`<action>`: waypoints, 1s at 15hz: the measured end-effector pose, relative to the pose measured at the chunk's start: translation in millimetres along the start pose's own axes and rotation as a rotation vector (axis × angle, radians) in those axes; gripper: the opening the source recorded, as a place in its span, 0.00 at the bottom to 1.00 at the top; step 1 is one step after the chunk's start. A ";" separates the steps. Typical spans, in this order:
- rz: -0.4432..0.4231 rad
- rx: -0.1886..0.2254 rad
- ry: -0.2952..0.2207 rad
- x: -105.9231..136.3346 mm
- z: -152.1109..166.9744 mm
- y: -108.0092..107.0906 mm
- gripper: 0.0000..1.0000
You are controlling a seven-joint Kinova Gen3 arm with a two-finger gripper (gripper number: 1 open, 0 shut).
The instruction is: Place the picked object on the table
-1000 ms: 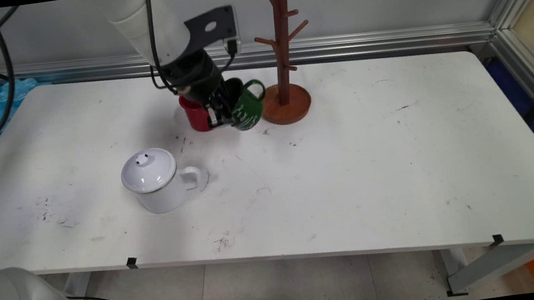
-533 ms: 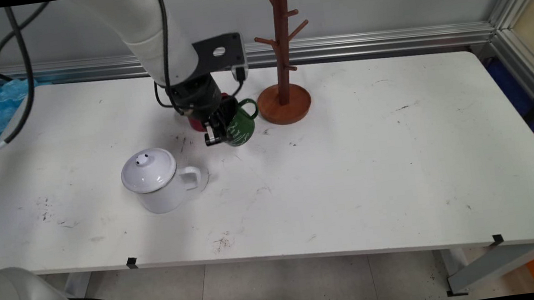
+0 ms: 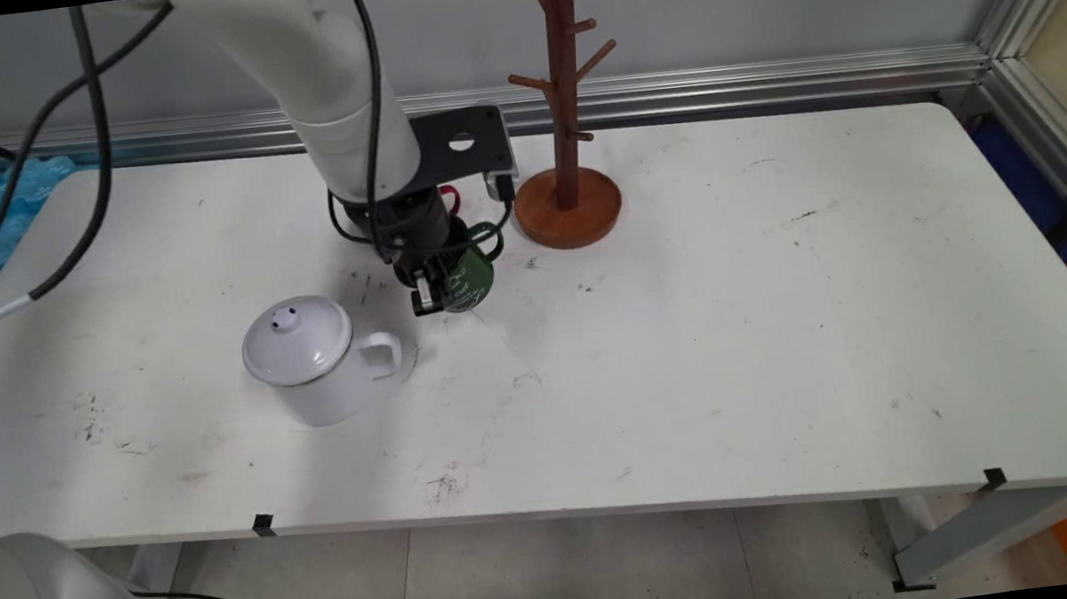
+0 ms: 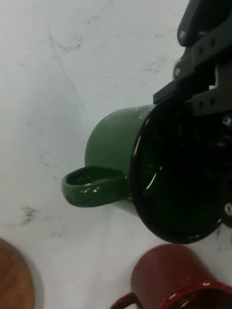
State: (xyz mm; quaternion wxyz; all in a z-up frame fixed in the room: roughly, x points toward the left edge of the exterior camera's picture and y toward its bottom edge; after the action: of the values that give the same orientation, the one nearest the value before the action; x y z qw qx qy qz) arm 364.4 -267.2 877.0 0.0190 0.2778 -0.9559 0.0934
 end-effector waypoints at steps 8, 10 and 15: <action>-0.050 0.005 -0.084 21.1 11.2 11.4 0.00; -0.064 0.001 -0.102 26.4 15.5 13.7 0.00; -0.097 -0.010 -0.142 37.8 29.4 15.2 0.00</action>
State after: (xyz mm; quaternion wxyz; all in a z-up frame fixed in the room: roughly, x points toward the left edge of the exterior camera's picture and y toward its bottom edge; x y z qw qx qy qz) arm 324.8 -280.1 848.9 -0.0430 0.3296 -0.9407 0.0679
